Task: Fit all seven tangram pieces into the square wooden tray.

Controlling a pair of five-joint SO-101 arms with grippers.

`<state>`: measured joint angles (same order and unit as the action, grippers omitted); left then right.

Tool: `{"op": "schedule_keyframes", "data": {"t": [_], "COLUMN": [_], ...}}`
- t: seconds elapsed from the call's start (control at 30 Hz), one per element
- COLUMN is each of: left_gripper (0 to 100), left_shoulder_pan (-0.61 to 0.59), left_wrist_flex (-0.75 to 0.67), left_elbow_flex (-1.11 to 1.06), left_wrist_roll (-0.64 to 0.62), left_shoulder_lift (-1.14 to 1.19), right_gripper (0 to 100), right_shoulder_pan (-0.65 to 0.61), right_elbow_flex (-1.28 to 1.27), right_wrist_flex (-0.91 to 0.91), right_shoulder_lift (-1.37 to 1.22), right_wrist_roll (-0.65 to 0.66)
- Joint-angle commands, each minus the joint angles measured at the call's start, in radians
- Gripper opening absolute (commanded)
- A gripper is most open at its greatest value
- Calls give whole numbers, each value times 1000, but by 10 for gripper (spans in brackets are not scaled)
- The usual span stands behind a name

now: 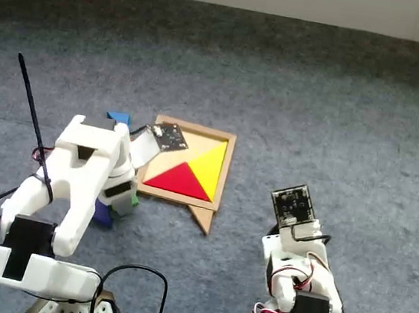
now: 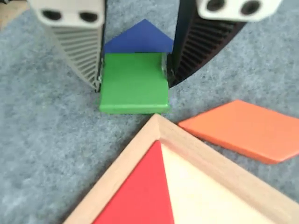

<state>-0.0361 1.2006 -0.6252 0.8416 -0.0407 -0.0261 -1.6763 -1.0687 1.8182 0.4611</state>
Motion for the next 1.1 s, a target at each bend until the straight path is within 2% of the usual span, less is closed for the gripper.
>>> {"op": "schedule_keyframes", "data": {"t": [0.0, 0.13, 0.3, 0.47, 0.6, 0.77, 1.07], "left_gripper": [59, 59, 60, 61, 60, 62, 64], "left_shoulder_pan": [19, 25, 28, 108, 188, 205, 202], "left_wrist_flex": [107, 175, 181, 170, 75, -75, -68], "left_elbow_flex": [147, 249, 355, 414, 409, 398, 651], "left_wrist_roll": [2, 2, -2, -127, -209, -278, -278], "left_shoulder_lift": [-12, -12, -4, 1, 4, 82, 375], "right_gripper": [67, 67, 67, 67, 67, 67, 67], "right_shoulder_pan": [10, 10, 10, 10, 10, 10, 10], "right_elbow_flex": [-127, -127, -127, -127, -127, -127, -127], "right_wrist_flex": [16, 16, 16, 16, 16, 16, 16], "right_shoulder_lift": [2, 2, 2, 2, 2, 2, 2], "right_wrist_roll": [-3, -3, -3, -3, -3, -3, -3]}}
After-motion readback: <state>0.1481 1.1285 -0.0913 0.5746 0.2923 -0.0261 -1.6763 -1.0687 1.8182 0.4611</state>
